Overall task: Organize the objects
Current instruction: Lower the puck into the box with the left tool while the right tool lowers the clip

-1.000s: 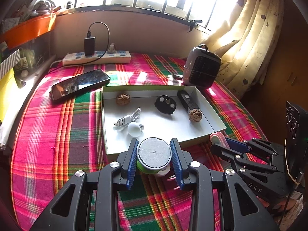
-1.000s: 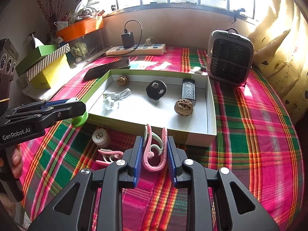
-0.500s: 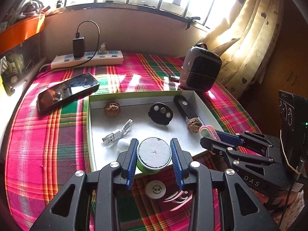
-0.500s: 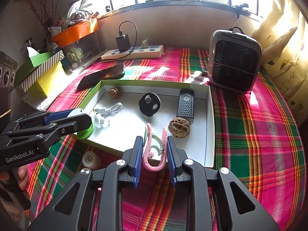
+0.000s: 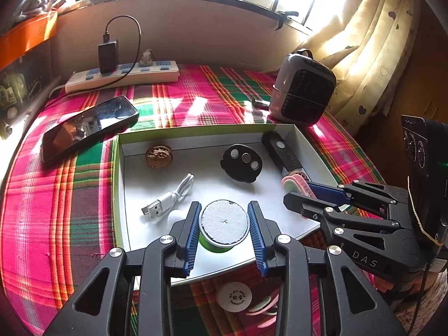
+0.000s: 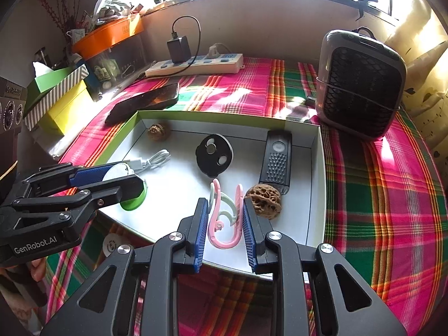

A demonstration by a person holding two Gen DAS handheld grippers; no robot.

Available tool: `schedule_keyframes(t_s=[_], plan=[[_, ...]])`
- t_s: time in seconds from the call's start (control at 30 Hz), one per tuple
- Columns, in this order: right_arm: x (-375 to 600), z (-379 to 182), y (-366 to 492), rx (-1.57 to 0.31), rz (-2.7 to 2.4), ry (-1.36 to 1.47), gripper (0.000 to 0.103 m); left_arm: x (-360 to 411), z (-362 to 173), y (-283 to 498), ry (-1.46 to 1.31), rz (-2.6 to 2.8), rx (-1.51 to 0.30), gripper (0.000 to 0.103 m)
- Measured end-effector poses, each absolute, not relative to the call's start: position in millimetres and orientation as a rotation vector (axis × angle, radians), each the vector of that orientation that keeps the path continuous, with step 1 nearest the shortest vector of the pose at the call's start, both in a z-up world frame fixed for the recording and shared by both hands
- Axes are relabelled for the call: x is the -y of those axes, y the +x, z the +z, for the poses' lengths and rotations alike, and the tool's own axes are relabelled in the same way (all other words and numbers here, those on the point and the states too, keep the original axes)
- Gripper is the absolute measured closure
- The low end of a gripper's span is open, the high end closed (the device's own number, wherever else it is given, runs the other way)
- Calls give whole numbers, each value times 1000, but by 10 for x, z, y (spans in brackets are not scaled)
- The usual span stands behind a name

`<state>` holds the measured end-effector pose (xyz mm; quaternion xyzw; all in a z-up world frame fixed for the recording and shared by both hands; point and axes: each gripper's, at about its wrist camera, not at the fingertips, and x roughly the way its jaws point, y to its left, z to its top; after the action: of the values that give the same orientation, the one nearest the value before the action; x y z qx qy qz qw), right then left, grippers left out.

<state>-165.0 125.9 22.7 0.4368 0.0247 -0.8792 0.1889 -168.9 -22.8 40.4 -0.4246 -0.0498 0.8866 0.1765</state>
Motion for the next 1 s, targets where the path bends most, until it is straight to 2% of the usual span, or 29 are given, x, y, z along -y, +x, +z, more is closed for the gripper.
schedule_keyframes(t_s=[1.0], plan=[[-1228,86,-1764,-220,-2507,1275,78,220,239,-1836,-1257,2539,58,71]])
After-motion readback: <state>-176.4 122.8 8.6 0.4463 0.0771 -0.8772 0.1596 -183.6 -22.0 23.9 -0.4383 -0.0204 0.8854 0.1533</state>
